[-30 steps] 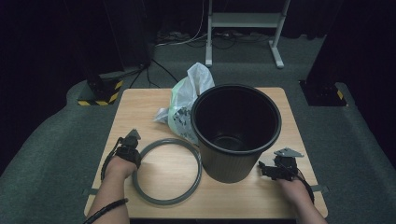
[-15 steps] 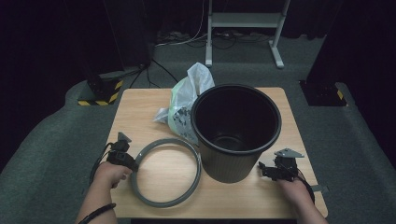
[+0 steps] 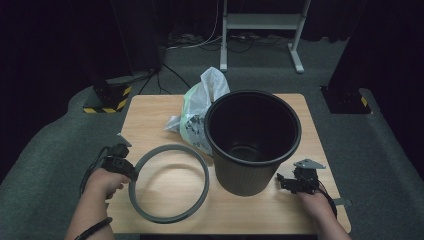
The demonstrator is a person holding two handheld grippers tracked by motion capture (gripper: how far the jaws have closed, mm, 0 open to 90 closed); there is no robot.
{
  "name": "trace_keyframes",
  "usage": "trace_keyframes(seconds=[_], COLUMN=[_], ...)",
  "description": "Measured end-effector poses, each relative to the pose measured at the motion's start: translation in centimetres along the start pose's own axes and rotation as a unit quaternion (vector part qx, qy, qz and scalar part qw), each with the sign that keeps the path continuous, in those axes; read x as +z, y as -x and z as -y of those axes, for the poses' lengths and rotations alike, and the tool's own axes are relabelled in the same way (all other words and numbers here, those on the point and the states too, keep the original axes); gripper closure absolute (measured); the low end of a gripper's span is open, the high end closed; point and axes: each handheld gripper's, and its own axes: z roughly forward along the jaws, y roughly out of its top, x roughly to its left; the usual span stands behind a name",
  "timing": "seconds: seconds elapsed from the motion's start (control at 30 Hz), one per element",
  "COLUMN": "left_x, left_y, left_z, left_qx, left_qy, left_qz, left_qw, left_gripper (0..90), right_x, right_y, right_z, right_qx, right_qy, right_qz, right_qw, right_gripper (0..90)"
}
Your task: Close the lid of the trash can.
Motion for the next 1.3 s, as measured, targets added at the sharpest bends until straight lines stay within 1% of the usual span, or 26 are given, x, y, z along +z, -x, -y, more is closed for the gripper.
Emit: trace_keyframes(seconds=[0.07,0.1,0.13,0.17,0.3,0.47,0.53,0.63,0.67,0.77,0.8,0.83,0.87,0.93,1.03,1.07,1.17,1.2,1.3], left_x=[-0.8,-1.2,-1.6,-2.0,-3.2,-4.2,-4.6,-5.2,-5.4,-6.0,-6.1,-6.4,-6.6,-7.1,-7.7,-8.0,-8.9,-9.2,-10.2], left_y=[0.2,0.2,0.3,0.3,0.4,0.3,0.2,0.2,0.2,0.4,0.5,0.5,0.6,0.8,1.3,1.5,1.6,1.6,1.6], left_z=[-0.2,-0.3,-0.4,-0.6,-1.2,-1.8,-2.1,-2.5,-2.6,-3.0,-3.1,-3.3,-3.4,-3.7,-3.9,-3.9,-4.0,-4.0,-4.1], left_qx=[0.0,0.0,-0.005,-0.001,-0.003,-0.009,-0.012,-0.015,-0.015,-0.011,-0.016,-0.008,-0.01,-0.008,-0.002,0.001,-0.005,-0.003,-0.003], left_qy=[-0.001,0.003,0.006,0.009,0.01,0.012,0.015,0.017,0.015,0.015,0.016,0.01,0.012,0.012,0.015,0.016,0.024,0.024,0.03], left_qz=[0.0,-0.001,0.0,-0.002,-0.003,-0.003,0.004,0.004,0.006,0.002,0.005,0.001,0.001,-0.002,0.006,0.005,0.004,0.0,-0.001], left_qw=[1.0,1.0,1.0,1.0,0.9999,0.9999,0.9998,0.9997,0.9998,0.9998,0.9997,0.9999,0.9999,0.9999,0.9999,0.9999,0.9997,0.9997,0.9996], left_gripper=[79.4,79.4,79.4,79.4,79.3,79.3,79.4,79.3,79.3,79.3,79.3,79.3,79.3,79.3,79.3,79.4,79.3,79.3,79.3], right_x=[0.0,0.0,0.0,0.0,0.0,0.0,0.0,0.0,0.0,0.0,0.0,0.0,0.0,0.0,0.0,0.0,0.0,0.0,0.0], right_y=[0.0,0.0,0.0,0.0,0.0,0.0,0.0,0.0,0.0,-0.1,-0.1,-0.1,-0.1,-0.1,-0.1,-0.2,-0.1,-0.1,-0.2], right_z=[0.0,0.0,0.0,0.0,0.0,0.0,0.0,0.0,0.0,0.0,0.0,0.0,0.0,0.0,0.0,0.0,0.0,0.0,0.0], right_qx=[0.0,0.0,0.0,-0.001,-0.001,-0.001,0.0,0.0,0.001,0.0,0.0,0.0,-0.001,-0.001,0.001,0.002,-0.003,-0.003,-0.003], right_qy=[0.0,0.0,0.0,0.0,0.0,0.001,-0.001,-0.001,-0.001,-0.001,-0.001,-0.001,-0.001,-0.001,-0.002,-0.002,-0.001,-0.001,-0.001], right_qz=[0.0,0.0,0.0,0.0,-0.001,-0.001,-0.002,-0.002,-0.002,-0.001,-0.001,-0.001,-0.001,-0.001,0.001,0.001,-0.001,-0.001,-0.002], right_qw=[1.0,1.0,1.0,1.0,1.0,1.0,1.0,1.0,1.0,1.0,1.0,1.0,1.0,1.0,1.0,1.0,1.0,1.0,1.0], right_gripper=[14.2,14.2,14.2,14.2,14.2,14.2,14.2,14.2,14.1,14.1,14.1,14.1,14.1,14.0,14.1,14.1,14.1,14.1,14.1])
